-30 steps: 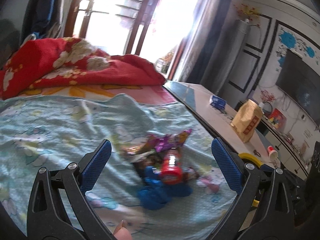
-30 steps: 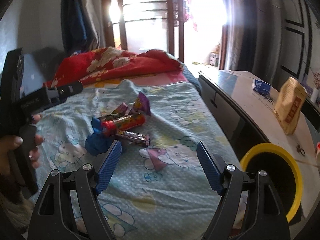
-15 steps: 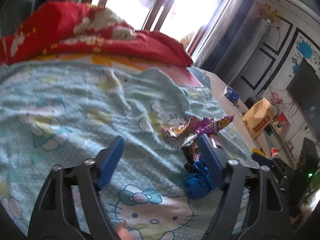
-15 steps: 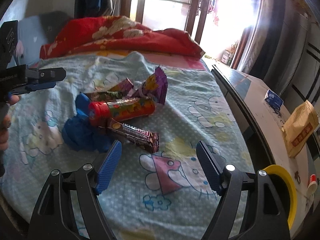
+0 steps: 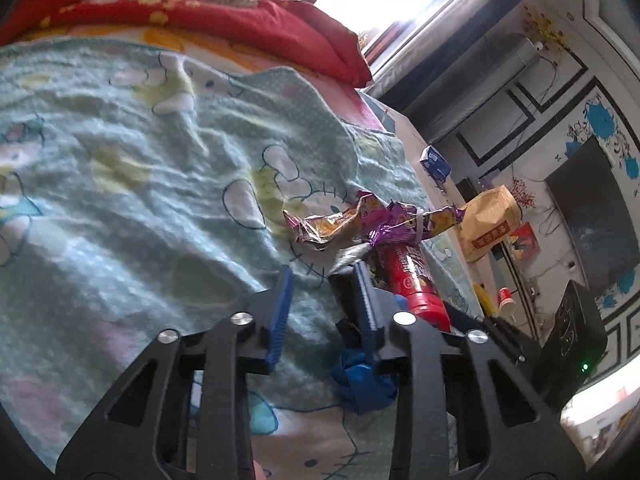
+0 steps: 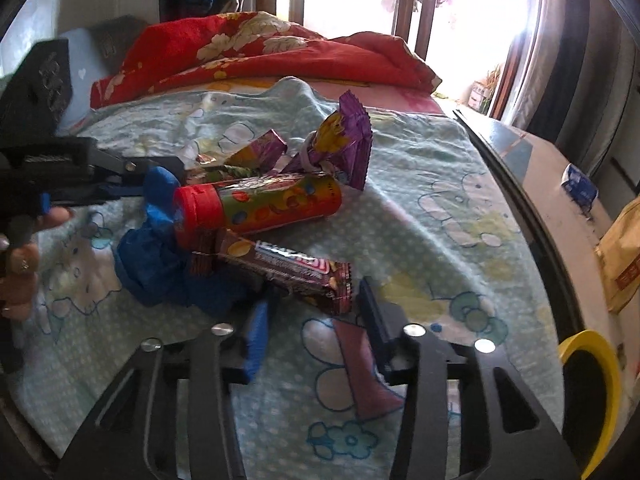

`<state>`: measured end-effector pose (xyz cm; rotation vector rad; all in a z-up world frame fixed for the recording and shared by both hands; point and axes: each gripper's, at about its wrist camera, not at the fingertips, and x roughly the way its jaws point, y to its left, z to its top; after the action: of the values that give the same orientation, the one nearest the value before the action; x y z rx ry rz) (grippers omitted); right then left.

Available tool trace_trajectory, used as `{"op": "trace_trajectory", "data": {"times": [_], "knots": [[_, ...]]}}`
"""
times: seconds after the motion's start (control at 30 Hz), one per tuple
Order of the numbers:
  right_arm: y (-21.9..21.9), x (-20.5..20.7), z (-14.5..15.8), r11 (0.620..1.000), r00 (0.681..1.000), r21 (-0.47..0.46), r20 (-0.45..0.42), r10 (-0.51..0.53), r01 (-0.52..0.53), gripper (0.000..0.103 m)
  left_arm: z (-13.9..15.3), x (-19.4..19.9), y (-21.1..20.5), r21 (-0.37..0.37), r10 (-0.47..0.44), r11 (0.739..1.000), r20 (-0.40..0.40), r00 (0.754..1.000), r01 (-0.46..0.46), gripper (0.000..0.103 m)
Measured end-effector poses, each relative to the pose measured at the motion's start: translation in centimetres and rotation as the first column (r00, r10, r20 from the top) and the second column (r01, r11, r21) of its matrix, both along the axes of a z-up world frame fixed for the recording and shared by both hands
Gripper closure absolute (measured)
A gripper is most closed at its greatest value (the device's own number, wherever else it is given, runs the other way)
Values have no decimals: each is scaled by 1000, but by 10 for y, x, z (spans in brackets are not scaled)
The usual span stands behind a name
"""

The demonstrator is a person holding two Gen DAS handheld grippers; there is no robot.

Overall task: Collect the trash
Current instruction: 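Grasp brown chocolate wrapper with right tool while left tool grasps small silver wrapper, then carry brown wrapper in right tool over yellow bin while left tool carries silver wrapper there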

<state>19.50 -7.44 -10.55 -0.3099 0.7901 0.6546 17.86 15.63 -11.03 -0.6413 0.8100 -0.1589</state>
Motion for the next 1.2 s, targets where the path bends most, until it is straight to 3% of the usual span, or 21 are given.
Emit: {"op": "trace_trajectory", "data": {"times": [0.13,0.33,0.43,0.67,1.2], "knots": [[-4,-3,1,1000,1000,27,-12,-5,5,83,-4,0,2,-74,-6,997,-2,1000,6,94],[-18,-11,6,994,998,97,-51,-37,42,86,3,-10,1,-97,-10,995,27,1000,13,97],[-26,-16,10,989,997,135,-64,-50,58,86,11,-19,2,-85,2,996,50,999,2,97],[-40,-28,21,980,996,182,-56,-71,80,88,37,-34,4,21,39,999,124,991,-42,98],[-77,-34,47,957,990,252,-40,-137,143,88,77,-51,-25,41,-33,999,237,971,24,98]]}}
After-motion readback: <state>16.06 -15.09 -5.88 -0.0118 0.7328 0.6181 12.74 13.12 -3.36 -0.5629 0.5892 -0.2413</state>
